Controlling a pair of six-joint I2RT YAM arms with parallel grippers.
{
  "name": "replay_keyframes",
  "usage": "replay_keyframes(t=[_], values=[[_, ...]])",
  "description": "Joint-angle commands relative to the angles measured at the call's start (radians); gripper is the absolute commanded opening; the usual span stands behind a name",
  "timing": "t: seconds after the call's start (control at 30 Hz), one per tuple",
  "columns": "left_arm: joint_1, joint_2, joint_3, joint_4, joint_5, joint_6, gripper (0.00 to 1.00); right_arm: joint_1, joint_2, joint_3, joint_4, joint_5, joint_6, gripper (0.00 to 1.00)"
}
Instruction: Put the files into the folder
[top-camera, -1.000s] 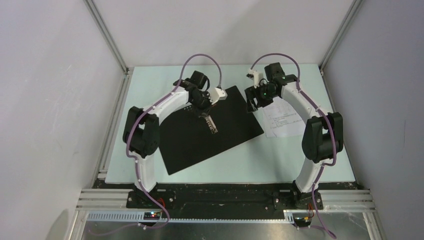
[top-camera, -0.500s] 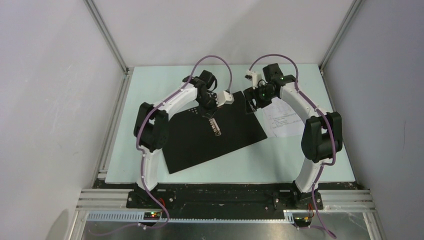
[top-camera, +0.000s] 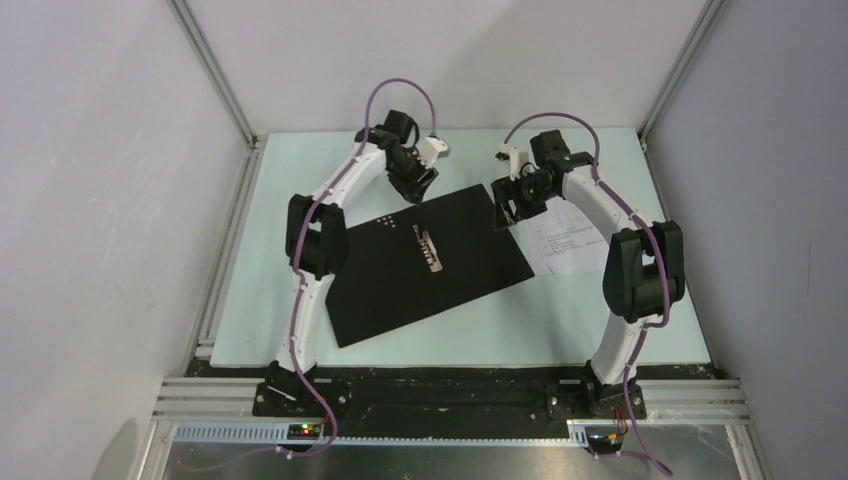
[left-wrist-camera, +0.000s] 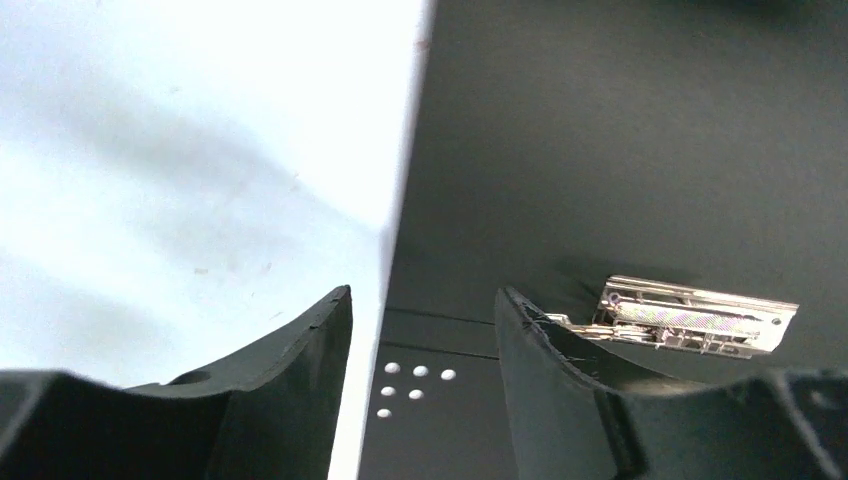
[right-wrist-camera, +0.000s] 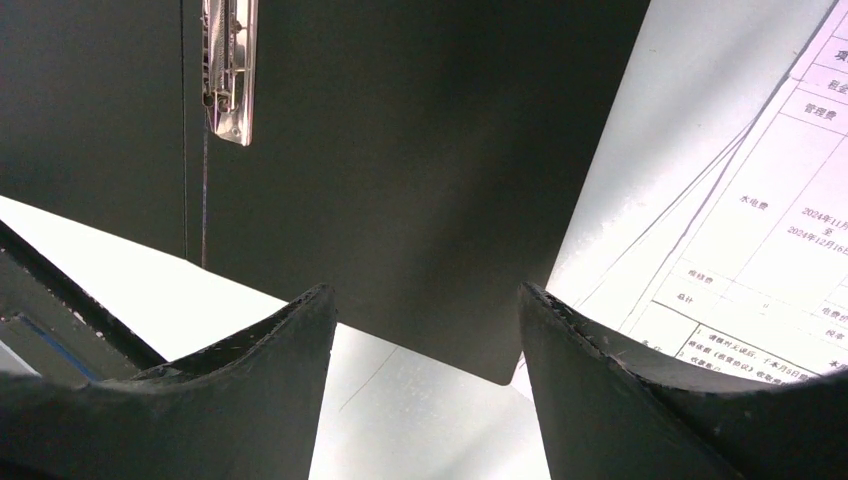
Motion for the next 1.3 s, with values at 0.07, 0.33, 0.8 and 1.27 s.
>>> replay_keyframes(t=[0.07, 0.33, 0.8, 1.27], values=[[0.048, 0.001, 0.064, -0.002, 0.063, -0.313, 0.63, -0.019, 0.007, 0.015, 0.008, -0.013, 0.015, 0.72], [0.046, -0.243, -0.092, 0.009, 0.075, -0.512, 0.73, -0.169, -0.013, 0.073, -0.031, 0.002, 0.069, 0.73], [0.048, -0.545, -0.430, 0.148, 0.001, -0.692, 0.74, -0.580, 0.169, 0.224, -0.130, 0.123, 0.006, 0.80], [-0.132, -0.254, -0.029, 0.320, 0.121, -0.916, 0.76, -0.735, 0.385, 0.368, -0.352, 0.025, -0.260, 0.84]])
